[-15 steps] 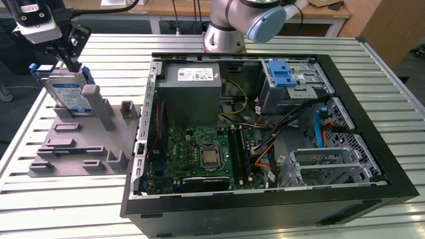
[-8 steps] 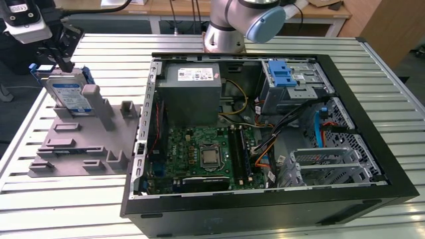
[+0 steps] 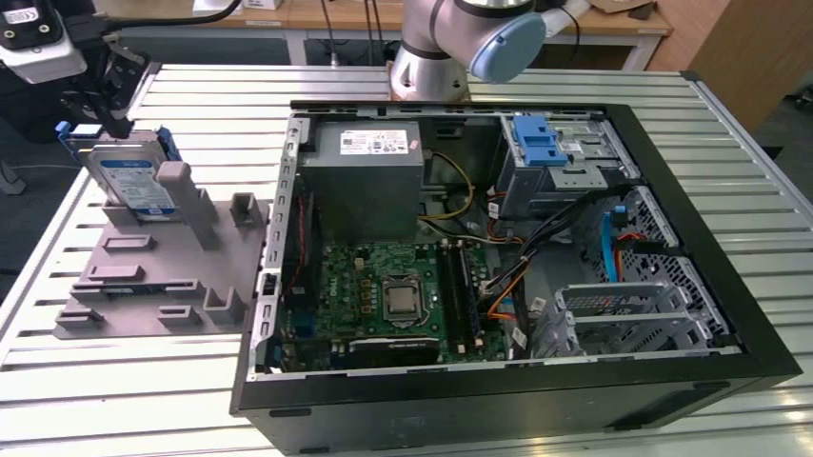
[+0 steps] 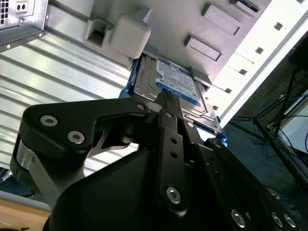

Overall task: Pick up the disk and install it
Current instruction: 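Reach for the disk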

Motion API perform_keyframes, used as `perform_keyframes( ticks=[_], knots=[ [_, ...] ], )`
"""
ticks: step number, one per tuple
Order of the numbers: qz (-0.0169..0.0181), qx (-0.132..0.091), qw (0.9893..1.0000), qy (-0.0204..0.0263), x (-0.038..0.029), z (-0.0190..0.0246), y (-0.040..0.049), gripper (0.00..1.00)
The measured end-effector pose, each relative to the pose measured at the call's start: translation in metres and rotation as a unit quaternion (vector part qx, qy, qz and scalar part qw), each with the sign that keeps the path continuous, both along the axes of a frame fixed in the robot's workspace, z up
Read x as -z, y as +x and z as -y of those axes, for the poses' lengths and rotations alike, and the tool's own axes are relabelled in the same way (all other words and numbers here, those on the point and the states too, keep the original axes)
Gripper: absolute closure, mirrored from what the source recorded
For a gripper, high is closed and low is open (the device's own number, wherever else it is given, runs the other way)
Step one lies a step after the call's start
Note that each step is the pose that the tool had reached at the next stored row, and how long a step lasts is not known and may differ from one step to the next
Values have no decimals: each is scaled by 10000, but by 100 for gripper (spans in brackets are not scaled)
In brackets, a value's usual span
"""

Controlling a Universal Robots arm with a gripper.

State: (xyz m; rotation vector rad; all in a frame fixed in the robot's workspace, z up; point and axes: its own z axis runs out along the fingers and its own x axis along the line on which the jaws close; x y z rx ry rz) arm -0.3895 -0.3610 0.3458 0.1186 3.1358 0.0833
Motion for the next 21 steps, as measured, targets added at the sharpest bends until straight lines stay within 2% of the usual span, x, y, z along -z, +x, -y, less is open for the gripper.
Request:
perform_keyframes(
  ticks=[9,12,15,21],
  knots=[
    [0,1,10000,0,0,-4,-18,89],
    [0,0,10000,-5,1,-36,-26,89],
    [0,-2,10000,-48,1,-68,-32,89],
    [0,-2,10000,-53,2,-69,-68,89]
  ],
)
